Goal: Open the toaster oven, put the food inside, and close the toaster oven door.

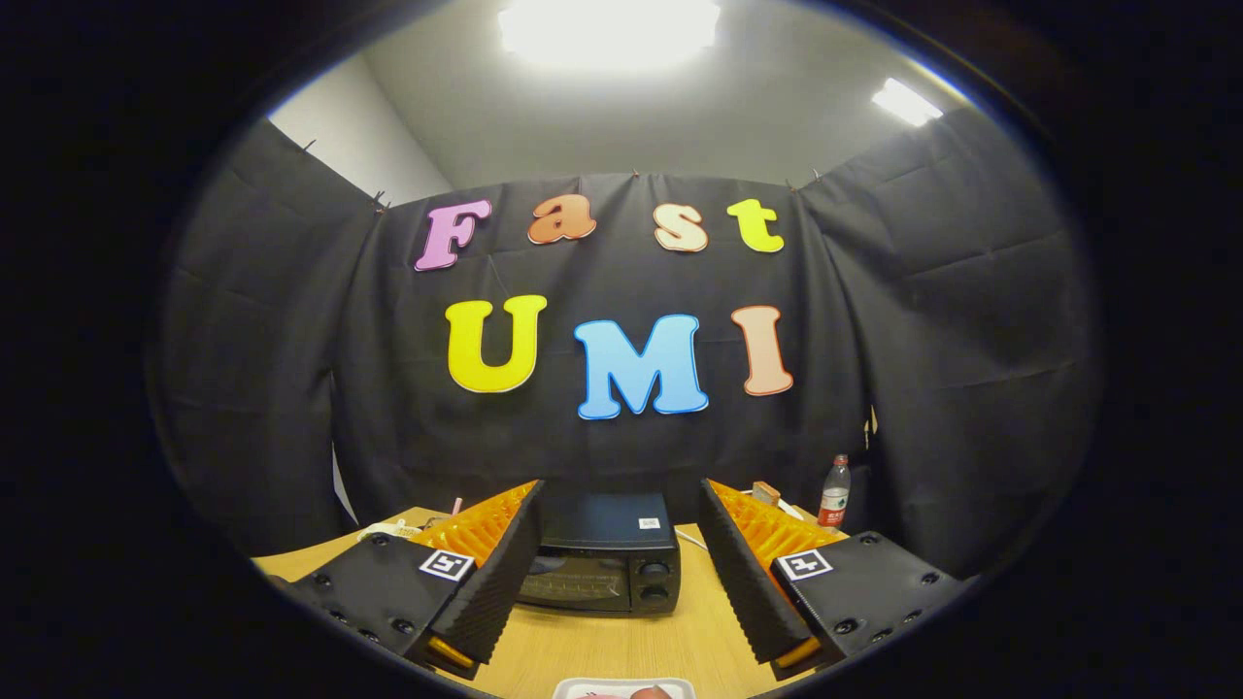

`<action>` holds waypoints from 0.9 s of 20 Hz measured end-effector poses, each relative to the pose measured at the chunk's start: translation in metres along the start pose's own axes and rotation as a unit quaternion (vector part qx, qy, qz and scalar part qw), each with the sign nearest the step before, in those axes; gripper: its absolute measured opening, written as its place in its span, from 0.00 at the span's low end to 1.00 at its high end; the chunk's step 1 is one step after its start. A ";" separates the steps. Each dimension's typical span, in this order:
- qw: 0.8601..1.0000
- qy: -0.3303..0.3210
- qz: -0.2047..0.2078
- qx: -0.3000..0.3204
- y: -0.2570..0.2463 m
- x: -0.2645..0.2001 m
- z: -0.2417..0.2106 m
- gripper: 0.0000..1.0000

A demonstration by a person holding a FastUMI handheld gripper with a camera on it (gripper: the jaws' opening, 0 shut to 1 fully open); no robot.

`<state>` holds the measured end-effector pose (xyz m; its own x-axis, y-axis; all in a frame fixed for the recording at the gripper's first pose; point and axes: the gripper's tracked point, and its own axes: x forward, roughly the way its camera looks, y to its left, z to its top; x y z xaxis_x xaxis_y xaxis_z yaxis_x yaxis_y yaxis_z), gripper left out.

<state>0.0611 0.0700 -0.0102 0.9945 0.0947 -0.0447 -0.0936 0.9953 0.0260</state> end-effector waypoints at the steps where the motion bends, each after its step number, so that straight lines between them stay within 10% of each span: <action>1: 1.000 0.005 0.005 0.001 0.006 0.007 -0.004 0.97; 18: 0.993 0.100 0.052 0.028 0.087 0.113 -0.103 0.98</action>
<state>0.1607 0.1695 -0.1163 0.9497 0.2049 -0.2369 -0.1868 0.9776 0.0969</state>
